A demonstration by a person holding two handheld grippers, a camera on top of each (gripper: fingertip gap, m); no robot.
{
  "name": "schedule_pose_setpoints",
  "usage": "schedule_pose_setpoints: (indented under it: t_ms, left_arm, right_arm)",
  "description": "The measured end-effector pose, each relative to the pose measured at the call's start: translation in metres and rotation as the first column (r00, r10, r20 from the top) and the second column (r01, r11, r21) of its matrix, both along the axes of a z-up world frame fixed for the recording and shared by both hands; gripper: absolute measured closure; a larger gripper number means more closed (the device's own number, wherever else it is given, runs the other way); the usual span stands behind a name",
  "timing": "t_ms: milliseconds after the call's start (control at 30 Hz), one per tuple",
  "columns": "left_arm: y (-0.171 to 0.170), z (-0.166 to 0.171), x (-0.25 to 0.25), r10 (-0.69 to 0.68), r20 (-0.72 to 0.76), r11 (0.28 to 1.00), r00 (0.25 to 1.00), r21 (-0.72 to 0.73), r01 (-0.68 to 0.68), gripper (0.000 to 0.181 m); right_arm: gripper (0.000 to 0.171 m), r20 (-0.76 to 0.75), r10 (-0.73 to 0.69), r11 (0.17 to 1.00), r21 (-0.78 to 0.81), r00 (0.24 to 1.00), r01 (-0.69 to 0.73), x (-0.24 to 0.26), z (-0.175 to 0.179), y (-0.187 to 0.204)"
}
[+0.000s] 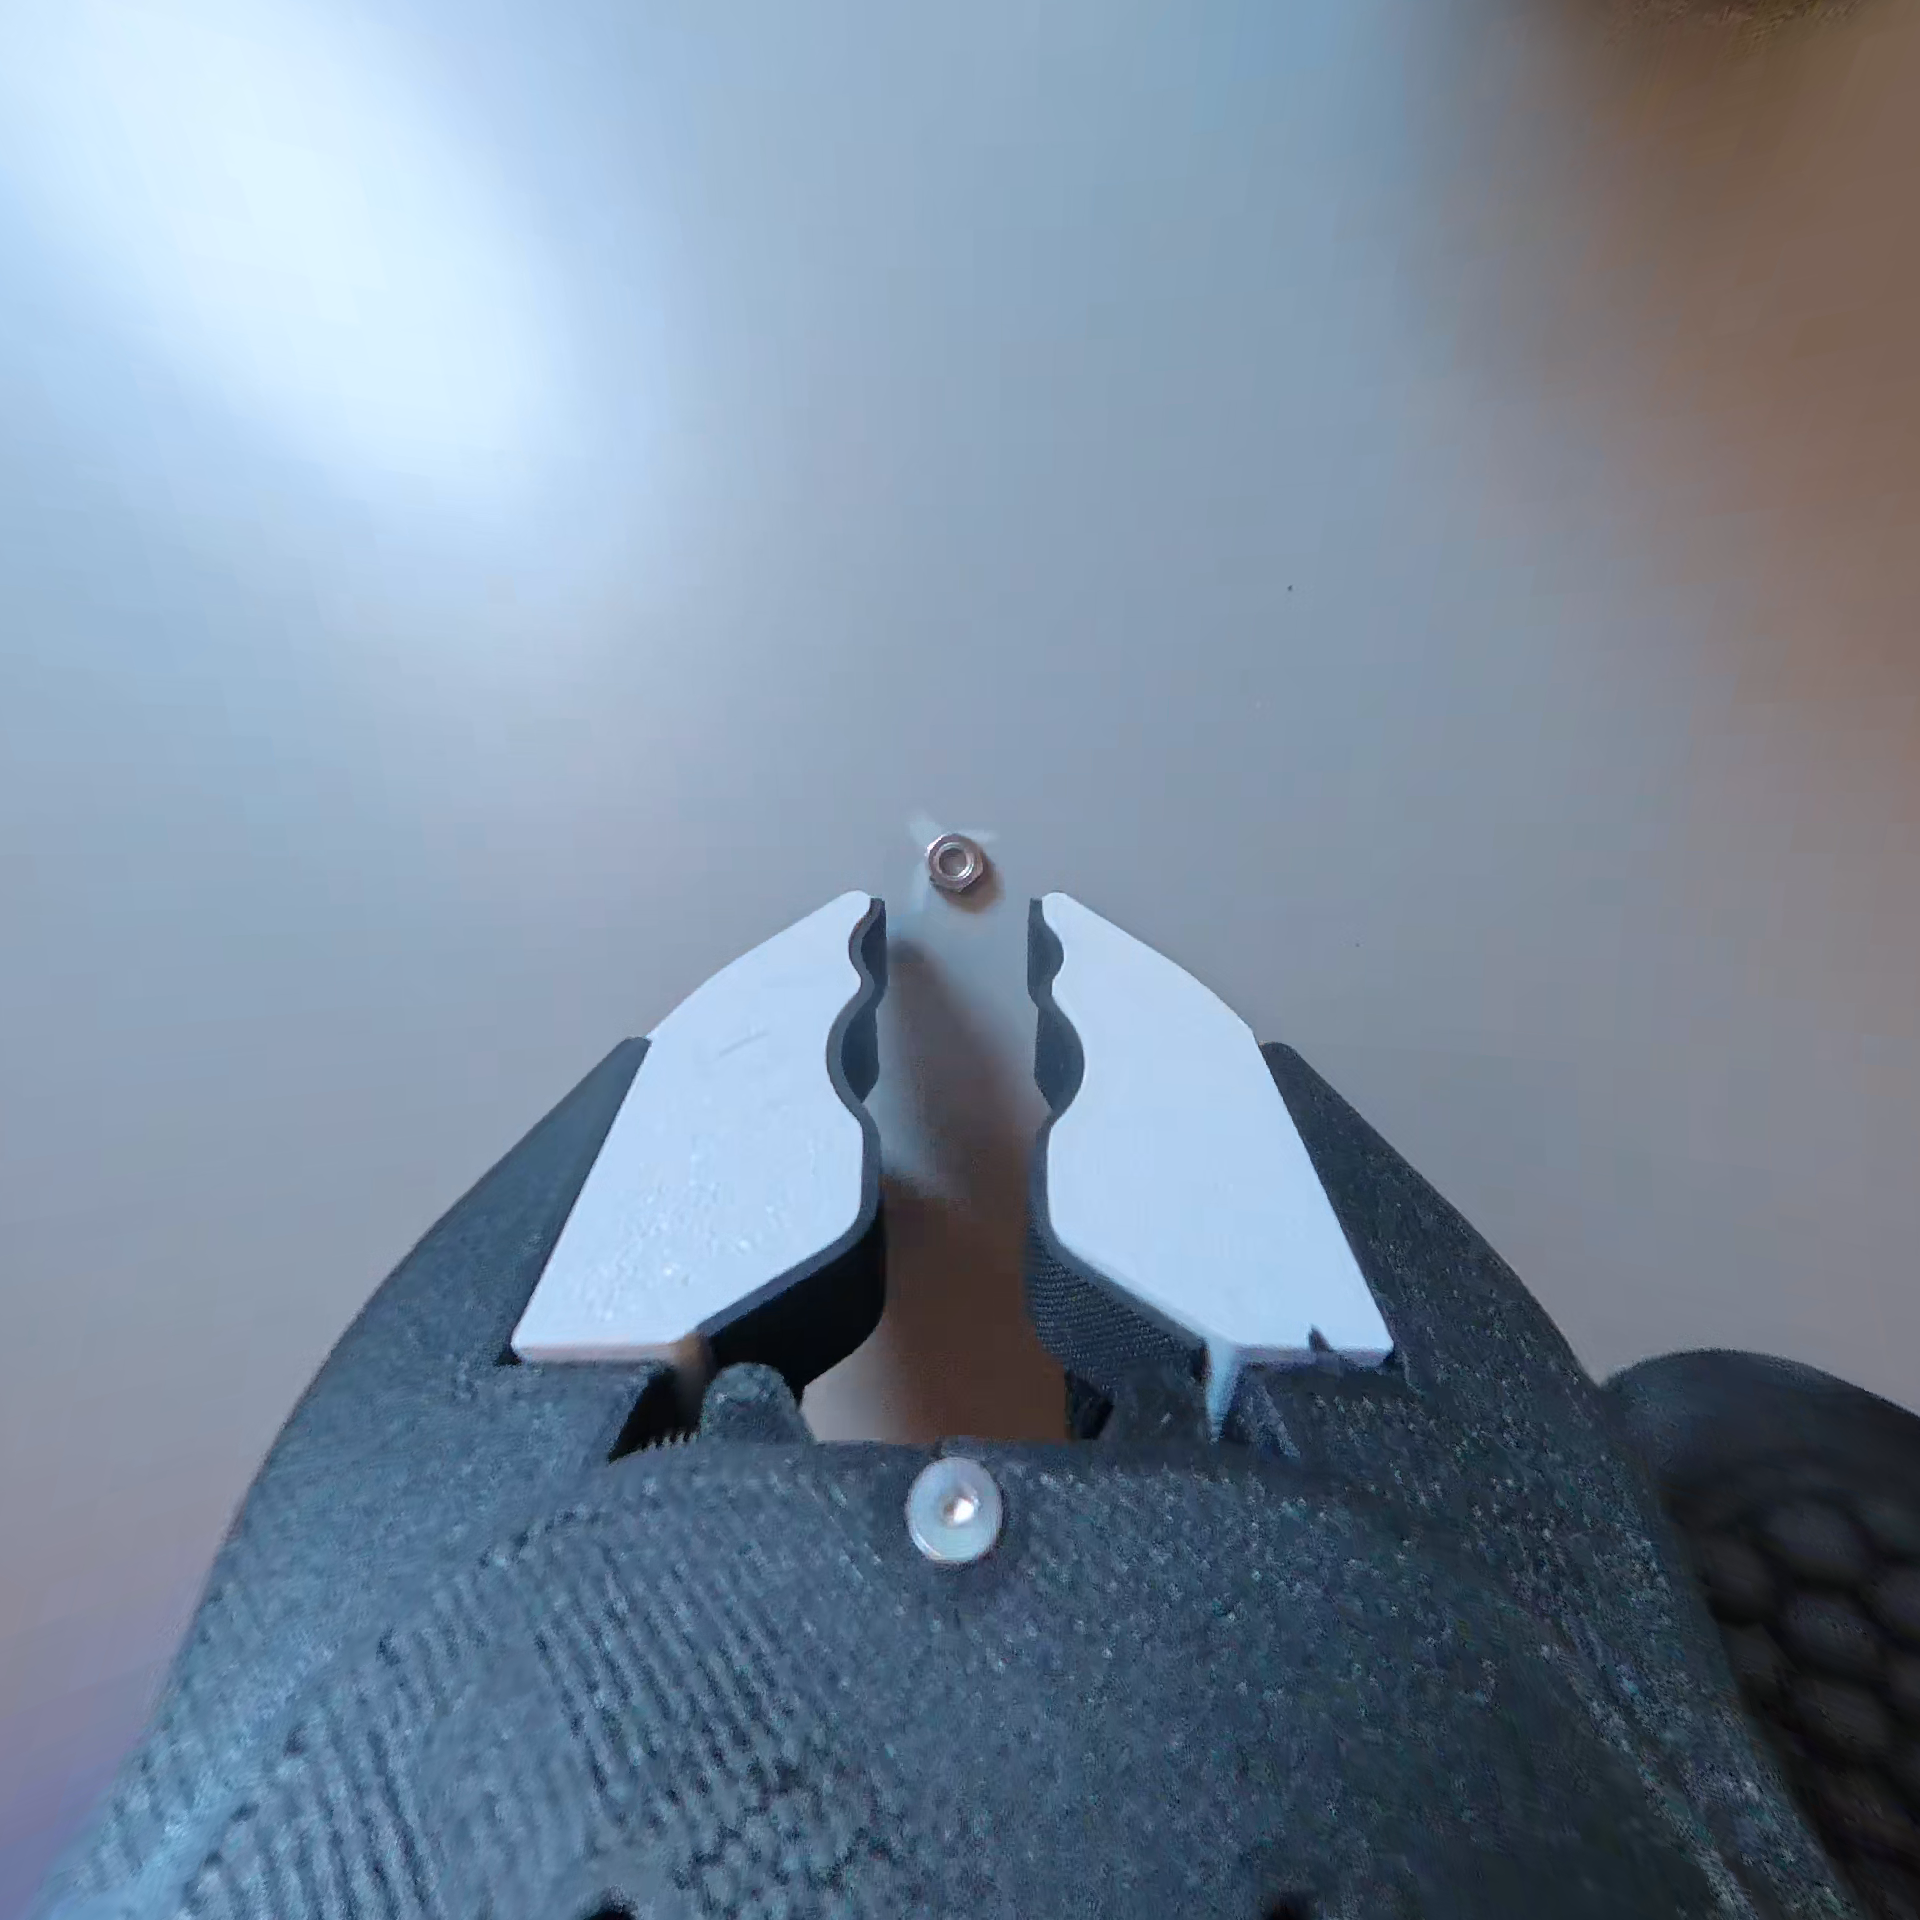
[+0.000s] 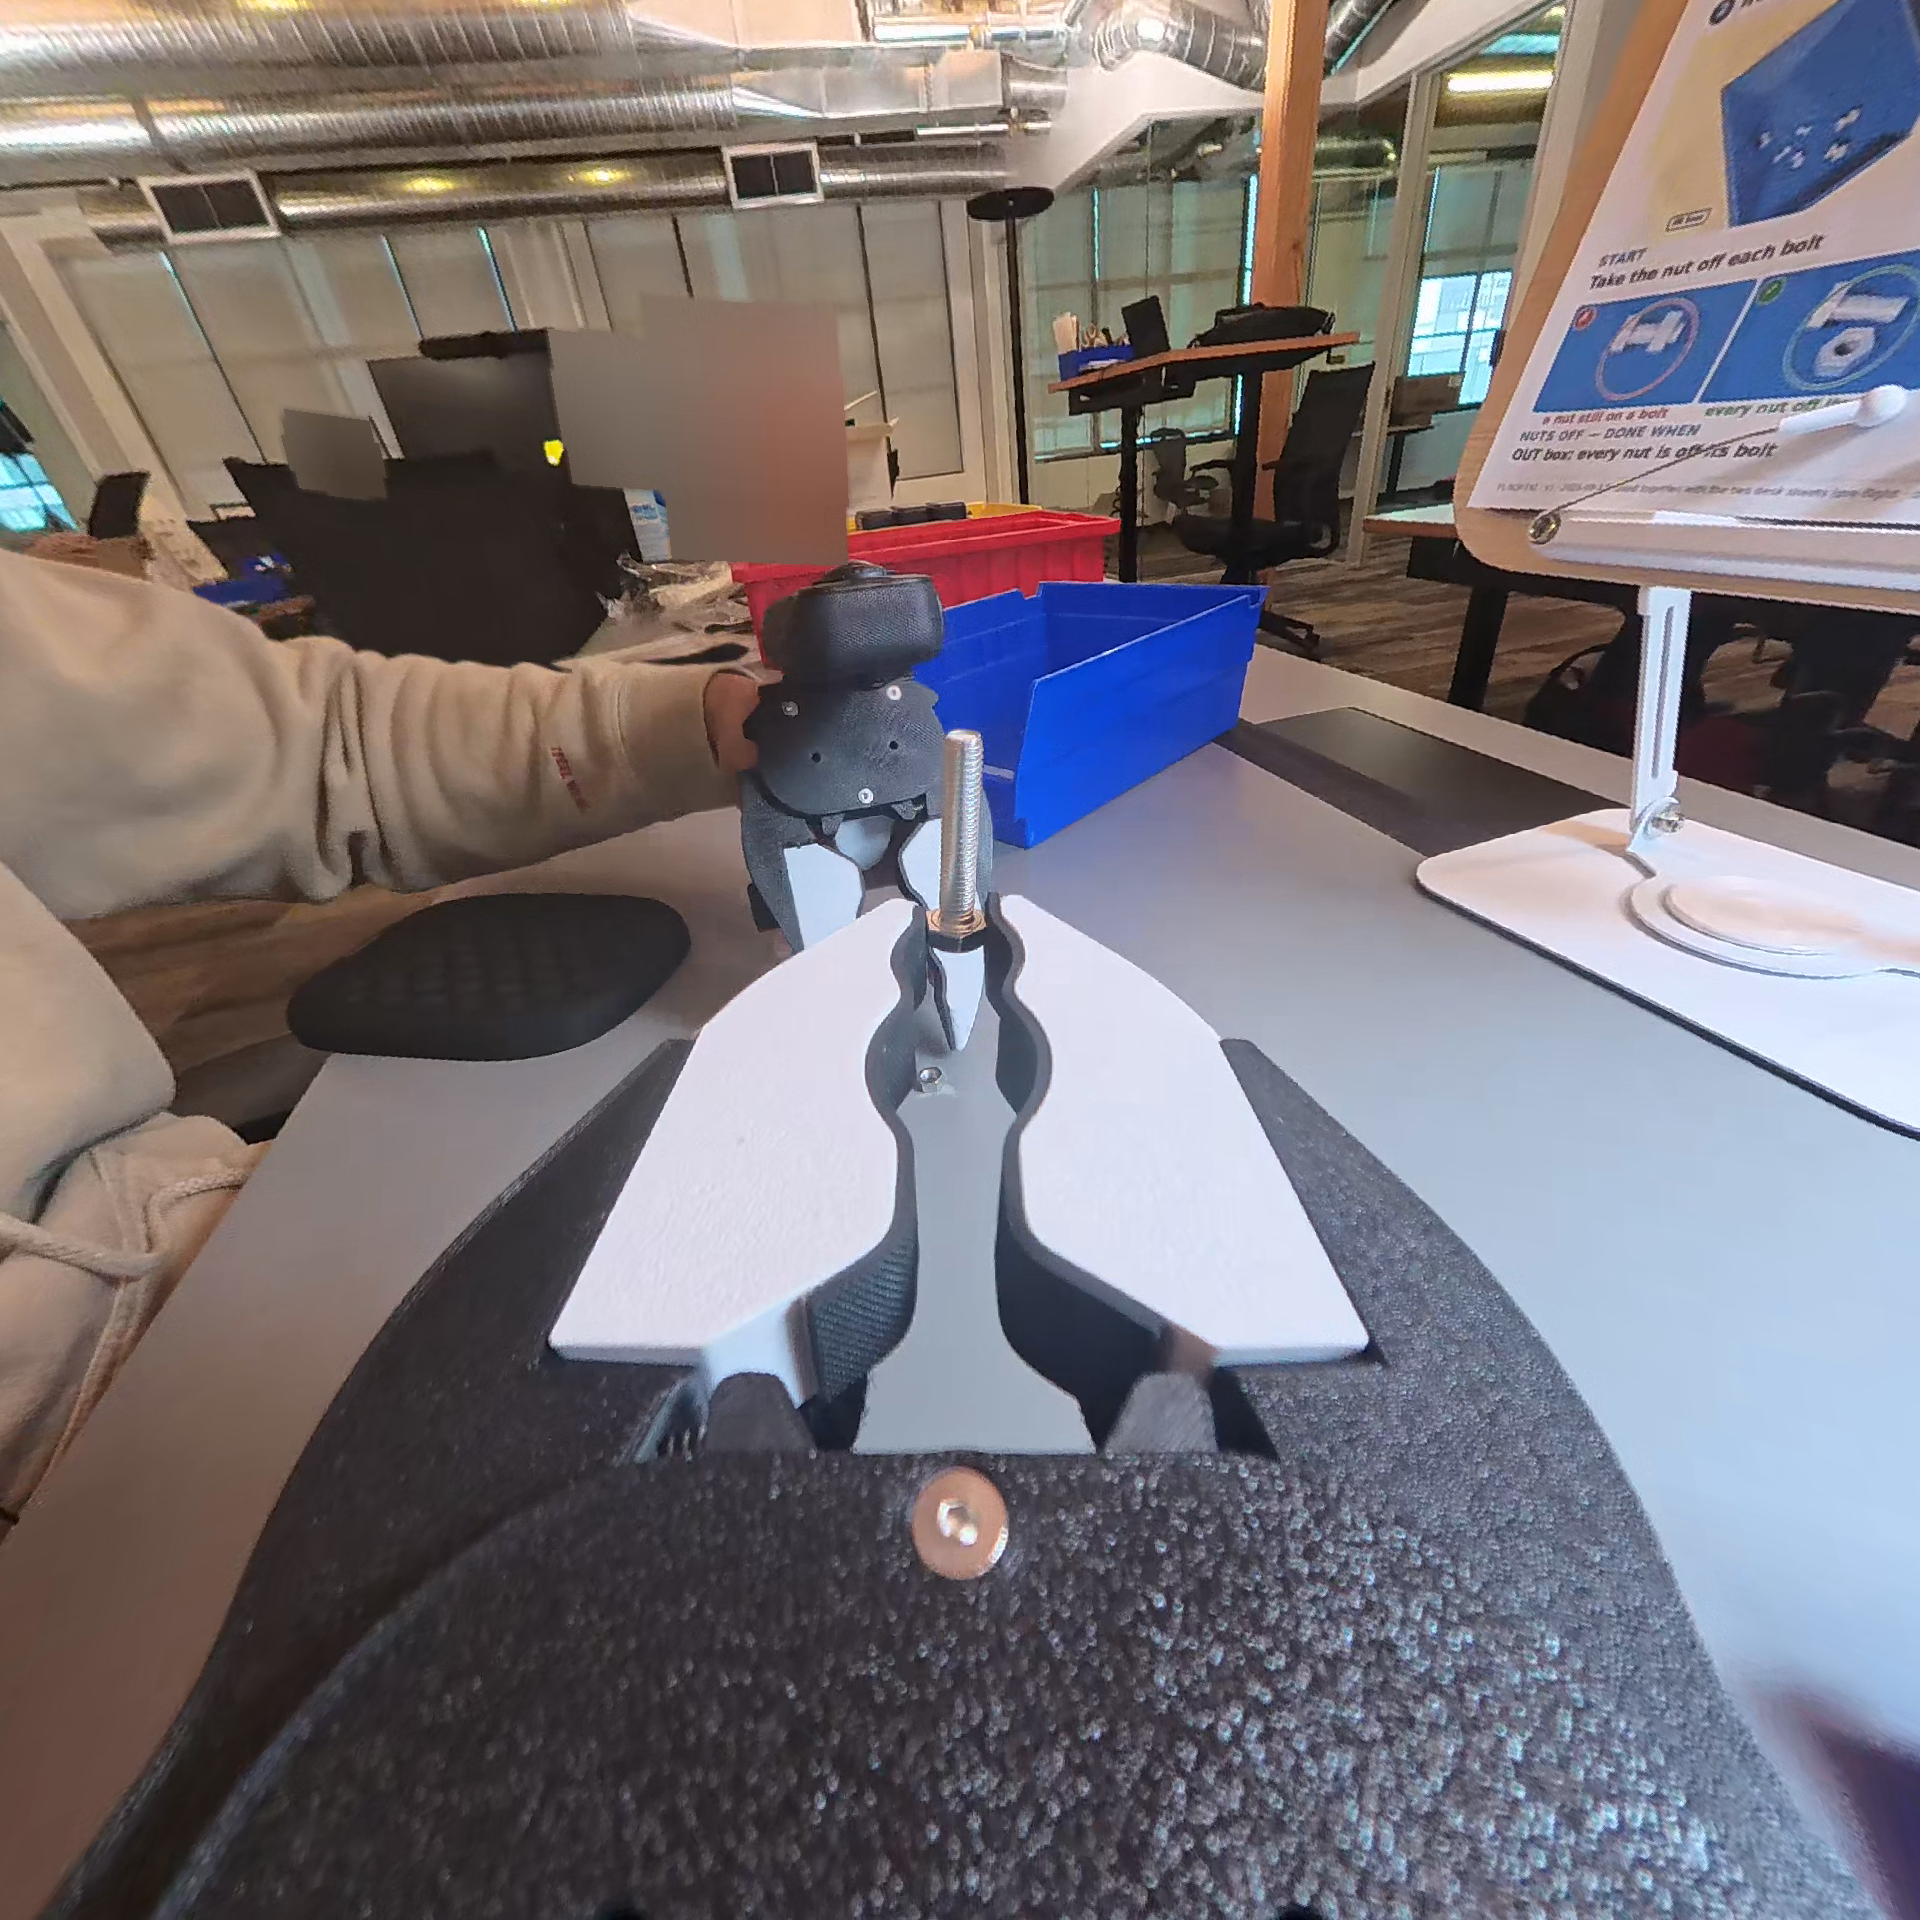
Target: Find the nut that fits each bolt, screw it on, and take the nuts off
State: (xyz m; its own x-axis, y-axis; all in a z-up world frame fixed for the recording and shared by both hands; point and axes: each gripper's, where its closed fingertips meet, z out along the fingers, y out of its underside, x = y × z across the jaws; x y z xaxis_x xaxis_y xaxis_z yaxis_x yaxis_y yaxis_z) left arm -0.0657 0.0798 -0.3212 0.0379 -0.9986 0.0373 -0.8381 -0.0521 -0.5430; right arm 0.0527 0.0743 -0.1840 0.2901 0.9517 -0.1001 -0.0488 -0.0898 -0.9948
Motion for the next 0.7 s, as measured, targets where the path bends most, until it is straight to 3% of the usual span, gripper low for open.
schedule_pose_setpoints:
  t_ms: [167,500,600,700]
  left_arm:
    - [-0.001,-0.003,0.008,0.017,0.104,1.000,0.994,0.012,-0.019,0.158]
    - [0.003,-0.002,0.008,0.060,0.083,0.997,0.995,0.052,-0.064,0.171]
    - [-0.007,0.031,0.016,0.037,0.187,0.999,0.982,0.002,-0.038,0.171]
    - [-0.019,0.085,0.027,-0.023,0.270,1.000,0.963,0.020,0.018,0.171]
  right_arm:
    - [0.161,0.011,-0.001,1.000,-0.017,1.000,0.001,-0.002,-0.005,0.002]
    - [0.161,0.059,0.023,0.999,-0.041,0.998,-0.020,-0.009,-0.018,0.000]
    - [0.161,0.097,0.029,0.998,-0.050,0.995,-0.024,-0.017,-0.026,-0.003]
    - [0.161,0.133,0.046,0.998,-0.057,0.990,-0.038,-0.031,-0.035,-0.009]
